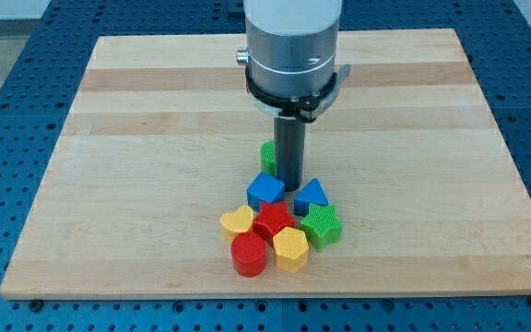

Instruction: Move the green circle in between blue cube and blue triangle

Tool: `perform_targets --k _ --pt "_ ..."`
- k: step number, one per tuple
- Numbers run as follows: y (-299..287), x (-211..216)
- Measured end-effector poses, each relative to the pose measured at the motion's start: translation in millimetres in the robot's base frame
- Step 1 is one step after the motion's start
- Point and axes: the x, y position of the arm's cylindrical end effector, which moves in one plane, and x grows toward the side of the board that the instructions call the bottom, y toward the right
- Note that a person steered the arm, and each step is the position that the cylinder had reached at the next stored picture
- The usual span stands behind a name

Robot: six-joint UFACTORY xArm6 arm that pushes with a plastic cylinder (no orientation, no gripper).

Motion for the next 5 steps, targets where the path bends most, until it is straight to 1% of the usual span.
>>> perform_targets --k 1,2,3,4,5 --pt "26.9 -16.8" --pt "66.1 -61.2" --pt "28.9 -79.5" --pt "-20.0 -79.5" --pt "-50.1 -77.8"
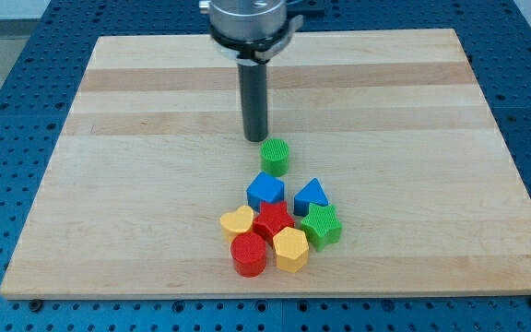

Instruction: Move the green circle in between blue cube and blue triangle

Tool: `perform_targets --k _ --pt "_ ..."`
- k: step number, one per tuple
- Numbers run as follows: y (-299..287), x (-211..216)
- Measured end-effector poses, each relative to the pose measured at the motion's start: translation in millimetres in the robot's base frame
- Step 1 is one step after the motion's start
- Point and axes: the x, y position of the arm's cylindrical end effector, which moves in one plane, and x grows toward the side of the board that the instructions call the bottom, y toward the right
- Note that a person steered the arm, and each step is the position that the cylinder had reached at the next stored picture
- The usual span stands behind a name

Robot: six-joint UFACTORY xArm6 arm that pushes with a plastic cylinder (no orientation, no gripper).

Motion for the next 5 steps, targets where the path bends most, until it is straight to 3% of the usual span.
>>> perform_targets --k 1,3,5 --pt "16.2 34.2" --pt "50.5 44.3" --pt "57.3 15.6"
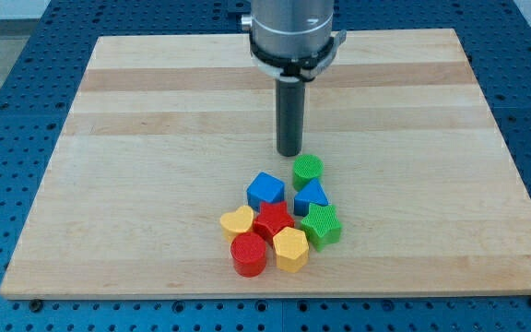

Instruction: Move the green circle in between blue cube and blue triangle

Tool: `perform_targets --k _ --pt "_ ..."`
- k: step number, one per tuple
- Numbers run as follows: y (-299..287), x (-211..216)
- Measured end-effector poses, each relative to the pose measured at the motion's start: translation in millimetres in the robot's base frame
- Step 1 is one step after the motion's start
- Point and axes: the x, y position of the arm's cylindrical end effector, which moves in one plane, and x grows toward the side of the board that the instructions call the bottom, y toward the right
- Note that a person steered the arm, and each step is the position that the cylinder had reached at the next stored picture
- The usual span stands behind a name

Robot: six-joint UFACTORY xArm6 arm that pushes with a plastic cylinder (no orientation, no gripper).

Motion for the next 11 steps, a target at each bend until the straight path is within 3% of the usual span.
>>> perform_targets --k 2,5,11 --pt "29.4 10.4" --pt "26.8 44.5" --pt "19.3 63.0"
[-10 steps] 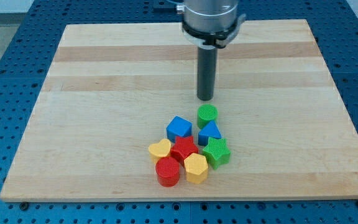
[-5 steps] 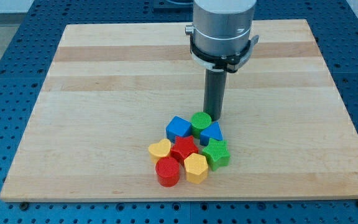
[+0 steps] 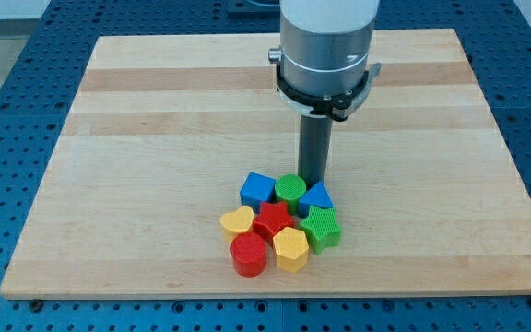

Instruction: Move the green circle in between blue cube and blue triangle

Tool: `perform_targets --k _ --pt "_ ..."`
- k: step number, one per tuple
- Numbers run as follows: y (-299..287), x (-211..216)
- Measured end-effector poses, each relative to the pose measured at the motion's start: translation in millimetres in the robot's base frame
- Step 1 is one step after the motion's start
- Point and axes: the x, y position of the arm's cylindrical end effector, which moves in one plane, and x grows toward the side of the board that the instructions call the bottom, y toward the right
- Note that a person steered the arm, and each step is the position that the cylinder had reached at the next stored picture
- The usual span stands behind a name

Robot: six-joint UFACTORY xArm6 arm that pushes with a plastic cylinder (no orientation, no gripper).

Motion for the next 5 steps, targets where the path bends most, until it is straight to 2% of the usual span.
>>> perform_targets --k 5 --pt "-25.4 -6.4"
